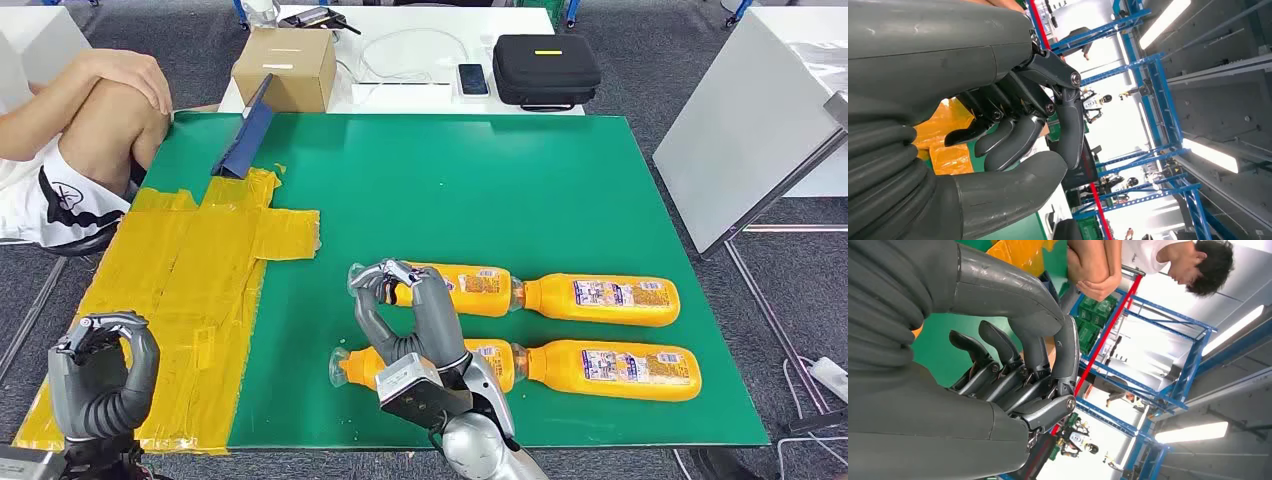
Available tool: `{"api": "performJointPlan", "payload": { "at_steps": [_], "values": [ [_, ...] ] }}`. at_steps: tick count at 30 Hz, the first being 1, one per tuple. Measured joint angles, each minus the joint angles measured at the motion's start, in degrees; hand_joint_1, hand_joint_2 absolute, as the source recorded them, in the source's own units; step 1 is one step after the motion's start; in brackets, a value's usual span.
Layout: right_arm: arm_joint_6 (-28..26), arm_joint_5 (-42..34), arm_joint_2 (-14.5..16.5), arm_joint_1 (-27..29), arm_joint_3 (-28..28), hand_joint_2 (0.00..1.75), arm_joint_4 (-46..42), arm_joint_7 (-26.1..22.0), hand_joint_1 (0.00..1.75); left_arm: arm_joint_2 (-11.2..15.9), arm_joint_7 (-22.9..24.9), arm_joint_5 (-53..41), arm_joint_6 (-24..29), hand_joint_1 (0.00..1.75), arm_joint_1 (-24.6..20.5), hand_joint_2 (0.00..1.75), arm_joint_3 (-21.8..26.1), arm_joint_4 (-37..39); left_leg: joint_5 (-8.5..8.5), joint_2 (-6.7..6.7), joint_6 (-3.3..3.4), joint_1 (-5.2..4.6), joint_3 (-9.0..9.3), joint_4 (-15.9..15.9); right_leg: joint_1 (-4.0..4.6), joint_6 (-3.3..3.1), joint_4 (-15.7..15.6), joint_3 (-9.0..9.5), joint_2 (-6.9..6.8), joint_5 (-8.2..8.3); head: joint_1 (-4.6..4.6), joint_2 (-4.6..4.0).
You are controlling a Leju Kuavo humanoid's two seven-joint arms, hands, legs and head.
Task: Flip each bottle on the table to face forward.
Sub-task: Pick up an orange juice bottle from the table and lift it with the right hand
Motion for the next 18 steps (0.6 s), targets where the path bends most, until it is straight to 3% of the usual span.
{"api": "performJointPlan", "payload": {
  "at_steps": [6,8,12,15,16,18],
  "values": [
    [0.2,-0.7,0.0,0.1,0.0,1.75,0.0,-0.4,1.75,-0.1,0.3,-0.1,-0.4,1.75,0.0,1.75,-0.1,0.1,-0.01,0.0,0.0,0.0,0.04,0.0,-0.01,-0.01,0.0,-0.18,-0.01,-0.02,0.0,0.0],
    [1.4,-5.7,0.4,1.3,-1.0,1.75,0.7,-4.0,1.75,-1.2,1.4,-1.2,-0.5,1.75,-0.4,1.75,-1.2,2.1,-0.07,-0.1,0.05,-0.04,0.17,0.0,-0.09,0.02,0.0,-0.38,-0.13,-0.11,-0.04,0.01],
    [4.7,-17.6,2.0,5.6,-5.5,1.75,6.5,-17.1,1.75,-4.8,0.8,-3.0,8.9,1.75,-2.1,1.75,-11.2,14.6,-0.12,-0.54,0.16,-0.17,0.15,0.0,-0.17,0.21,0.0,-0.11,-0.46,-0.18,-0.01,0.0],
    [5.5,-18.1,2.4,6.9,-7.8,1.75,8.8,-18.8,1.75,-5.4,0.4,-0.9,12.2,1.75,-3.1,1.75,-17.4,20.2,-0.08,-0.3,0.22,-0.28,0.03,0.0,-0.21,0.24,0.0,0.1,-0.31,0.02,-0.03,0.0],
    [5.7,-18.0,2.5,7.2,-8.5,1.75,9.1,-18.5,1.68,-5.3,0.5,0.1,12.6,1.75,-3.4,1.75,-18.8,21.5,-0.07,-0.22,0.24,-0.29,0.04,0.0,-0.22,0.23,0.0,0.09,-0.28,0.06,-0.04,0.0],
    [6.0,-17.7,2.7,7.6,-9.6,1.75,9.4,-17.9,0.86,-5.0,0.8,1.3,13.1,0.96,-3.7,1.75,-21.1,23.1,-0.07,-0.19,0.24,-0.28,0.06,0.0,-0.22,0.2,0.0,0.07,-0.27,0.06,-0.04,0.0]
  ]
}}
